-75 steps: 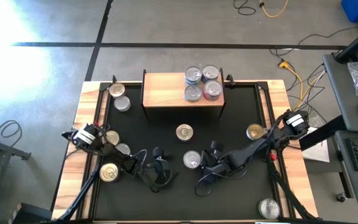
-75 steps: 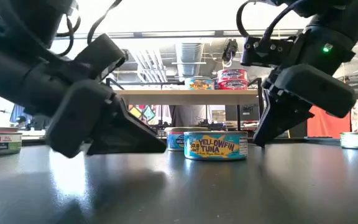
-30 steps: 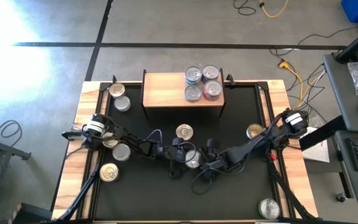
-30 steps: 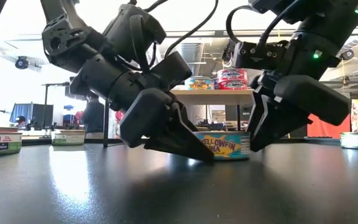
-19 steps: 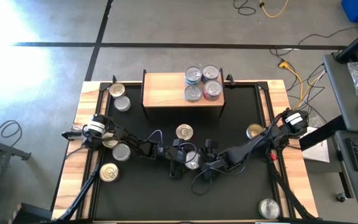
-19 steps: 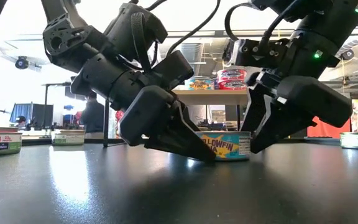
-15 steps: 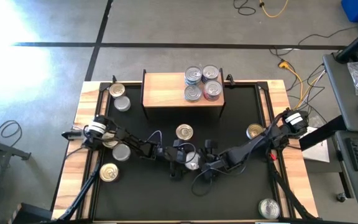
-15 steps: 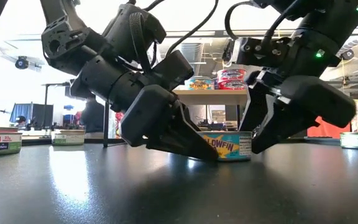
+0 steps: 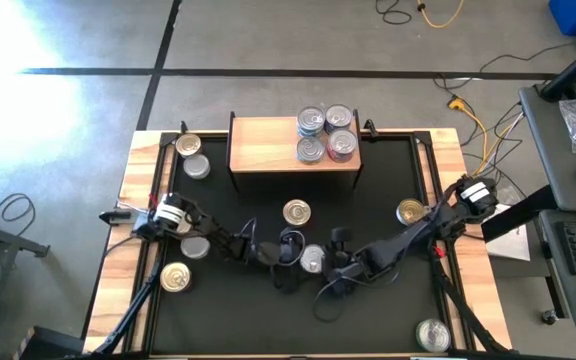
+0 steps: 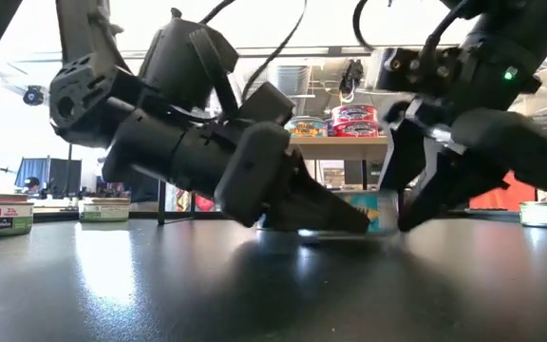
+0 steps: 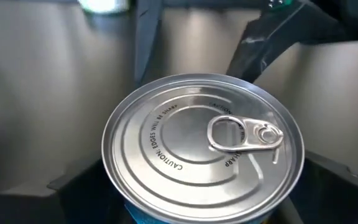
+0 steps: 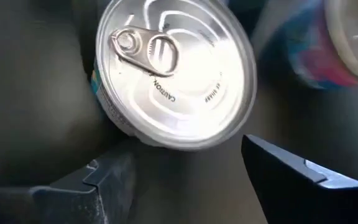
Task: Stack canned seafood by type on shelf
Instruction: Stack the yellow blue tuna can on top of the other yellow tuna can on the shelf
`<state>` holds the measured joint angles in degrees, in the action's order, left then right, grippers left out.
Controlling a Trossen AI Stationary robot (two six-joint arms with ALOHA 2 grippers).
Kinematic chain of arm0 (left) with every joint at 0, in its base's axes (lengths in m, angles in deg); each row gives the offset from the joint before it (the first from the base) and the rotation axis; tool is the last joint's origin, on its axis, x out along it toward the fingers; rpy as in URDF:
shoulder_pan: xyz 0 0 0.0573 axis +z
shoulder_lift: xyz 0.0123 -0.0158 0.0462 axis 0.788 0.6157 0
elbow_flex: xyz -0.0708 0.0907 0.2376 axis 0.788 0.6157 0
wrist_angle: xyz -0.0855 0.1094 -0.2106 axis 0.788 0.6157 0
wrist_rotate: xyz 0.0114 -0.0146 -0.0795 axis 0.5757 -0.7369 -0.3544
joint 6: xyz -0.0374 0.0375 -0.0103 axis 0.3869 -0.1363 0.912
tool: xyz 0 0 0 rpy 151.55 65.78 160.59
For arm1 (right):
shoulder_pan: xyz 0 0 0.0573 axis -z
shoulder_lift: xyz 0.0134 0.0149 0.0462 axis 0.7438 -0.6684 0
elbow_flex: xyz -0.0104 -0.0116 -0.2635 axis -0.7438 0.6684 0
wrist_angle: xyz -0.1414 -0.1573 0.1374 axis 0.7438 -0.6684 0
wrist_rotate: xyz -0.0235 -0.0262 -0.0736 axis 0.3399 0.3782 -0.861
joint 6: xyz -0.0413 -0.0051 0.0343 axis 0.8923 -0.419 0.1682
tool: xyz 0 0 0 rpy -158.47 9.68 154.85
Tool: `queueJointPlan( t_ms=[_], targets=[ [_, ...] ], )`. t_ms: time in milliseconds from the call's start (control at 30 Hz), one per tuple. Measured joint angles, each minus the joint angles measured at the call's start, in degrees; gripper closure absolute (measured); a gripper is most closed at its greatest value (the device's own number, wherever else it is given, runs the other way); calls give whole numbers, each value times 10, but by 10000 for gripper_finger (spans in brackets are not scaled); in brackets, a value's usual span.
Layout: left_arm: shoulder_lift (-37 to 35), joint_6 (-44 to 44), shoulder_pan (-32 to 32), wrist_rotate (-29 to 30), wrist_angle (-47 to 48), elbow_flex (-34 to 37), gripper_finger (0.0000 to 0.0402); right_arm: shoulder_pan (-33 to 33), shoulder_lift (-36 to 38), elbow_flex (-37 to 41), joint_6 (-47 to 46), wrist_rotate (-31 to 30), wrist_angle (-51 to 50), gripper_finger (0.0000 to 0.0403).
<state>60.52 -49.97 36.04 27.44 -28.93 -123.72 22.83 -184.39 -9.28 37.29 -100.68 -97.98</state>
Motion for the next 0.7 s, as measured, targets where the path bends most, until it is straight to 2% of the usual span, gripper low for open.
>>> queueJointPlan(
  t_ms=[133, 267, 367, 567, 700],
  targets=[
    [-11, -2, -17, 49, -15, 3, 24, -23, 24, -6, -14, -26, -24, 156],
    [-35, -6, -21, 54, -6, 10, 24, -36, 53, -6, -24, -36, -40, 171],
    [-78, -26, -20, 53, 5, 18, 24, -41, 83, -9, -23, -41, -63, 180],
    [-217, -84, 17, 54, 153, 24, 24, -40, 160, -10, -25, -74, -90, 191],
    [-310, -127, 64, 50, 240, 12, 24, -40, 214, -10, -6, -115, -87, 199]
  ],
)
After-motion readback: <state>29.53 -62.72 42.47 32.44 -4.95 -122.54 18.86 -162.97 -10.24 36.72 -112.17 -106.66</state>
